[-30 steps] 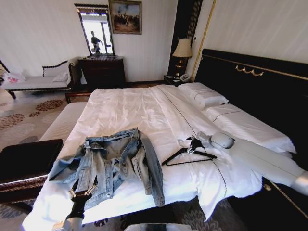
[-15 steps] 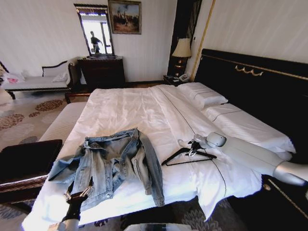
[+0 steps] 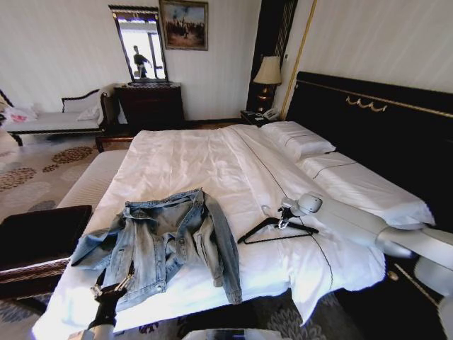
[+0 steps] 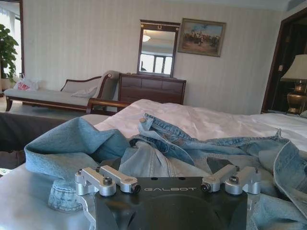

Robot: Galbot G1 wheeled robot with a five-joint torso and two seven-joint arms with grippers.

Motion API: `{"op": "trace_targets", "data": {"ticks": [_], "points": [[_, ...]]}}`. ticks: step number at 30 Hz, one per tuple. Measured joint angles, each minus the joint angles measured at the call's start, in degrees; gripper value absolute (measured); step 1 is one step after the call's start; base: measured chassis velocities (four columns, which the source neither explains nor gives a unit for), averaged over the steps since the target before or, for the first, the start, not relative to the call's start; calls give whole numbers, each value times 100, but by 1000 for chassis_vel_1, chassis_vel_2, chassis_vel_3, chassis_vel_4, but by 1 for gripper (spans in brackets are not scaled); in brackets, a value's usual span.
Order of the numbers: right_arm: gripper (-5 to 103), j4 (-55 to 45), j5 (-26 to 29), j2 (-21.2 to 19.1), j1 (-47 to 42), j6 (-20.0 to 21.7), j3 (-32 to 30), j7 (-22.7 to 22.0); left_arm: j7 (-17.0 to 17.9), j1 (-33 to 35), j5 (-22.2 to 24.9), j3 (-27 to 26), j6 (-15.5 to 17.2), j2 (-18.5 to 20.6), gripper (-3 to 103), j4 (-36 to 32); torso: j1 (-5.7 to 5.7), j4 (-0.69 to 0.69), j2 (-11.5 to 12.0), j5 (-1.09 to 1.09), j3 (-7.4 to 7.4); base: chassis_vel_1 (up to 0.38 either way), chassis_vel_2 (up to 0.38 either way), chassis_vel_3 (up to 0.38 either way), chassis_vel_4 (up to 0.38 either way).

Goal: Pick up the clothes from the bed and hang them on the clothes hanger.

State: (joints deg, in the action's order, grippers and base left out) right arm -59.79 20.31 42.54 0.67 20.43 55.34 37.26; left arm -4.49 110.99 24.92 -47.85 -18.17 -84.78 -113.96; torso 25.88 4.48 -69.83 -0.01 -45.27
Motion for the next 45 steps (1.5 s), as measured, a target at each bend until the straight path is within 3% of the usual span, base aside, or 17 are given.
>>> {"op": "trace_targets", "data": {"ticks": [7, 14, 17, 23, 35, 45], "points": [[100, -49, -23, 44, 57, 44, 122, 31, 42, -16, 44, -29, -75, -3, 100, 14, 0, 0, 0, 0, 0, 0, 0, 0, 0], [68, 79, -218, 51, 62, -46, 168, 131, 114, 2, 92, -54, -130, -19, 100, 21, 0, 0, -1, 0, 0, 0, 0, 0, 0], [62, 105, -222, 77, 62, -61, 169, 137, 115, 16, 92, -55, -131, -22, 100, 21, 0, 0, 0, 0, 0, 0, 0, 0, 0], [35, 162, -230, 208, 104, -91, 214, 148, 119, 34, 112, -99, -132, -30, 100, -4, 0, -2, 0, 0, 0, 0, 0, 0, 0], [31, -14, -216, 54, 137, -123, 186, 45, 126, 41, 122, -74, -147, -21, 100, -2, 0, 0, 0, 1, 0, 0, 0, 0, 0], [30, -417, -295, -316, -44, -308, -730, -534, 141, 44, 125, -60, -131, 67, 100, -73, 0, -2, 0, 1, 0, 0, 0, 0, 0]]}}
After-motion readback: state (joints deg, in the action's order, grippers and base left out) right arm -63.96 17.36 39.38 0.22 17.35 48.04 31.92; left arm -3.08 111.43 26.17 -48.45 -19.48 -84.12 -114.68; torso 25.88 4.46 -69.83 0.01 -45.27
